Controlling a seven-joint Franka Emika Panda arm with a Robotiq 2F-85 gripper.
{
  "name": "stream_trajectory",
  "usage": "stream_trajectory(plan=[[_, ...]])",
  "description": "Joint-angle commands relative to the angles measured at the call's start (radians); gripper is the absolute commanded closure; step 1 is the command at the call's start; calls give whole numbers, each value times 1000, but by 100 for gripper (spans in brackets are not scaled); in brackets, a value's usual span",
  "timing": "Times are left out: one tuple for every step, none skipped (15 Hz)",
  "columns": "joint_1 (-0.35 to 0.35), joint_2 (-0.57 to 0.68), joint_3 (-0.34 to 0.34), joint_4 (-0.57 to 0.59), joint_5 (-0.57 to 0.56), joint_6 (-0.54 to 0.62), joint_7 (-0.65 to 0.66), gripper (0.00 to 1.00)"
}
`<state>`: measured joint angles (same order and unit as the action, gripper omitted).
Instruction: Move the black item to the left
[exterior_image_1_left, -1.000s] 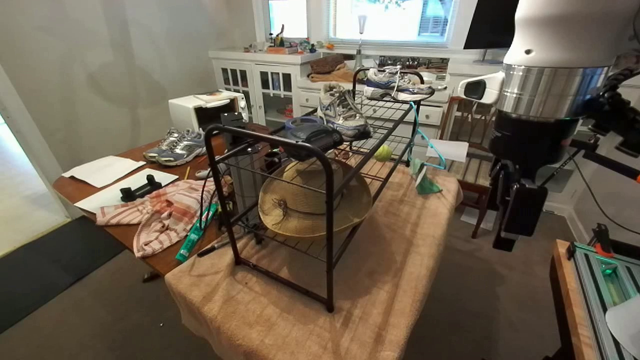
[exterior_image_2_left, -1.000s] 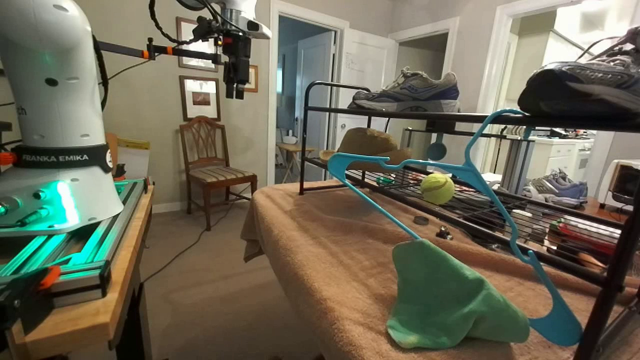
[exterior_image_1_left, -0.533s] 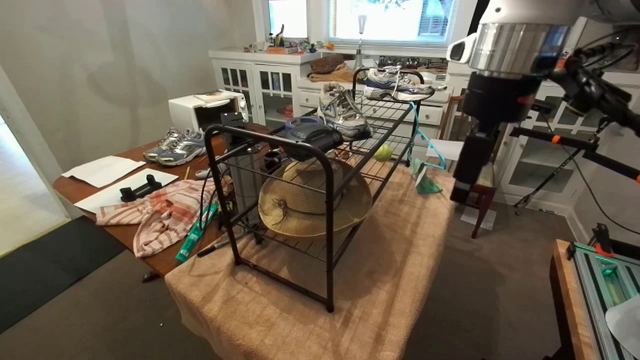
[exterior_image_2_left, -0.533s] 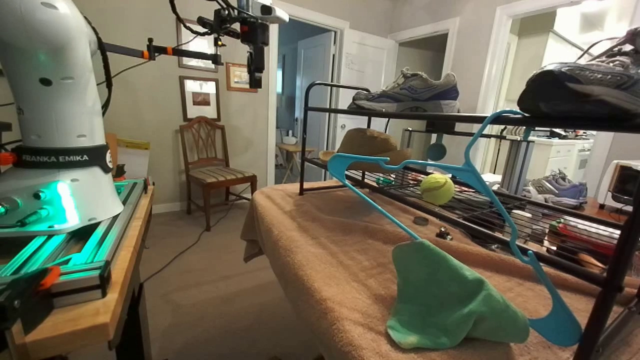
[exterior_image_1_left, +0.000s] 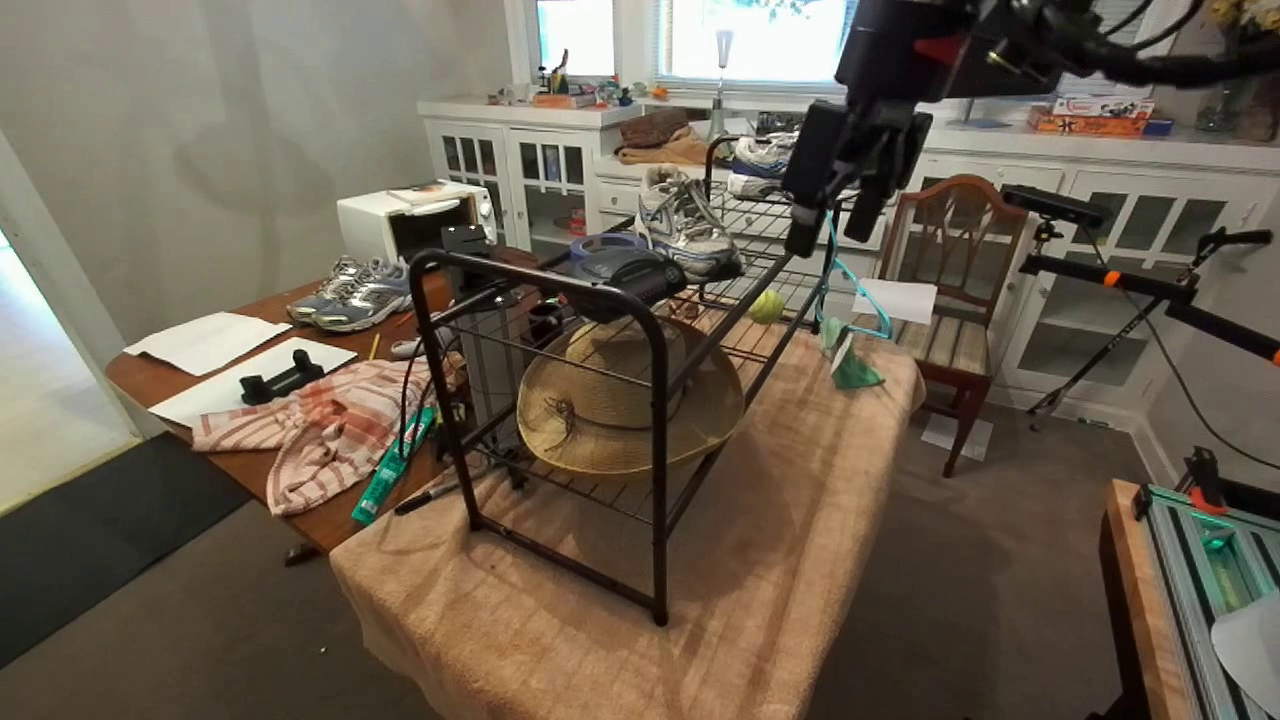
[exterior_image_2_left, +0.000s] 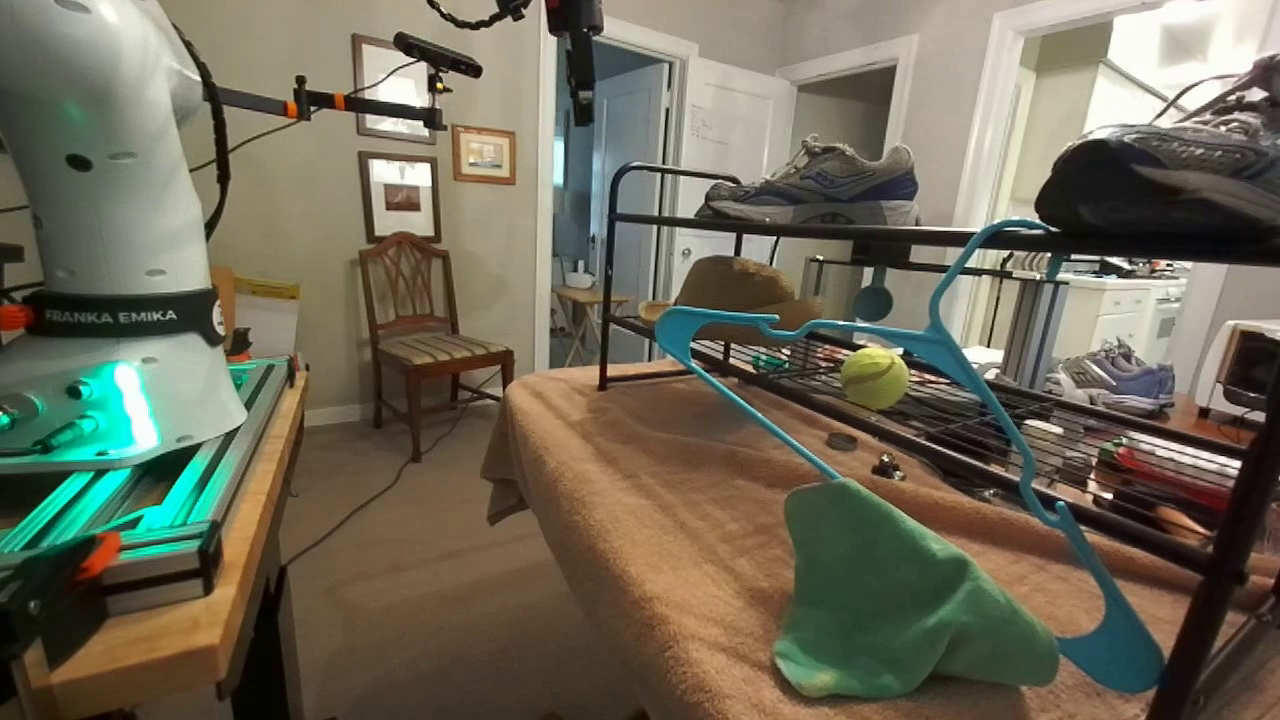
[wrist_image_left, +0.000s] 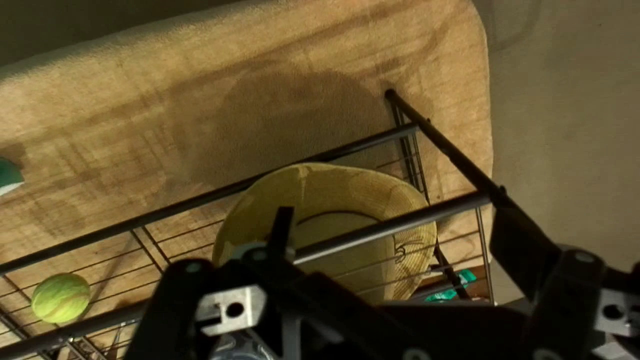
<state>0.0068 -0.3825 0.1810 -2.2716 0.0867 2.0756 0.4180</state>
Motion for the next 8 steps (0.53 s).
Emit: stream_trajectory(plan=[[-19,102,-17,149,-43,-48,30,0],[-24,120,-25,178,-65,-47,14,0],[-29,137,-33,208,-81,-53,16,0],[-32,156,-42,237,-92,-57,15,0],[-31,173,-52,260,-98,-50,-2,0],[-29,187,-63,273,-114,-16,-42,0],[-26,203,-73,292,-124,-23,-80,0],[-22,218,-83,310,-129,-21,-118,0]])
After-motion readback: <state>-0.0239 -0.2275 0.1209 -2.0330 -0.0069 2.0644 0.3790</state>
